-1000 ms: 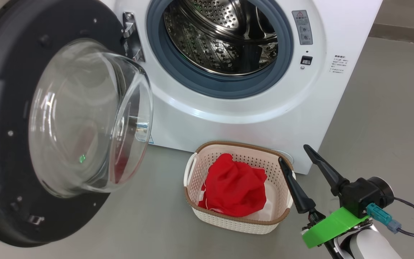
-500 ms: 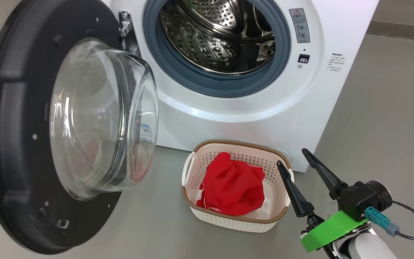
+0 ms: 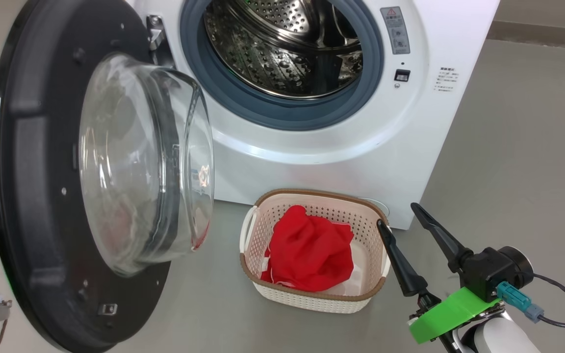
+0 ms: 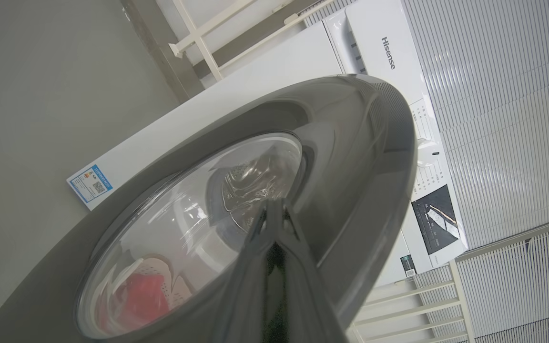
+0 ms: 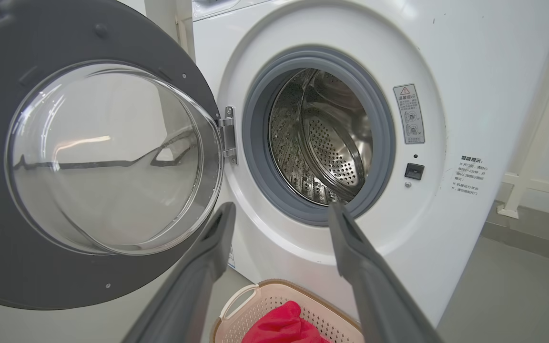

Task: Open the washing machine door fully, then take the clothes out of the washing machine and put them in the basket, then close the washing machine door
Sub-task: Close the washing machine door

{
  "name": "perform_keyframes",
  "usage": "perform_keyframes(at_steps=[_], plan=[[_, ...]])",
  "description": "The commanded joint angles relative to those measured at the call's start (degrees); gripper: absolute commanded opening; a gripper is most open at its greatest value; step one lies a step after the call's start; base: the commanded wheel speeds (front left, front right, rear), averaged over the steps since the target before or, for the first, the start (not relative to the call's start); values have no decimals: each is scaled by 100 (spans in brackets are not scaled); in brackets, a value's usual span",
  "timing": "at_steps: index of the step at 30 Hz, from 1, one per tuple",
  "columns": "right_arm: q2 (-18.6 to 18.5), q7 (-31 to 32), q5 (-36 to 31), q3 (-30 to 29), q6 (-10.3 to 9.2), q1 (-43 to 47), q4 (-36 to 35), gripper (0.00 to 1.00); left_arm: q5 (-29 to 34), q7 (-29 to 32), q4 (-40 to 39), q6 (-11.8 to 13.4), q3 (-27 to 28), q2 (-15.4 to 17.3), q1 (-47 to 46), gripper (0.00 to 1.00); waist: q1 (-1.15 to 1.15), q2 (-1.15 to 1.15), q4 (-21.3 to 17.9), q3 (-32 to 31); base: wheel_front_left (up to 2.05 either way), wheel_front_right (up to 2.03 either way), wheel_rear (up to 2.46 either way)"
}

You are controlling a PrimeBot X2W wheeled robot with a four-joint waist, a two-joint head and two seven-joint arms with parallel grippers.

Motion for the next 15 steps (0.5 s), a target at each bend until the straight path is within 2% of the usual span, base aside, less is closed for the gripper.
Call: perform_keyframes(at_steps=[1,15], plan=[[17,-37,40,101,19,-129,-128,100,-131,28,-234,18,6,90,27,0,0,0,-29,14,0,0,0],[33,-37,56,60,19,-174,-118,100,-1162,-400,-686,291,-585,51,425,0,0,0,-260,77,0,0,0]])
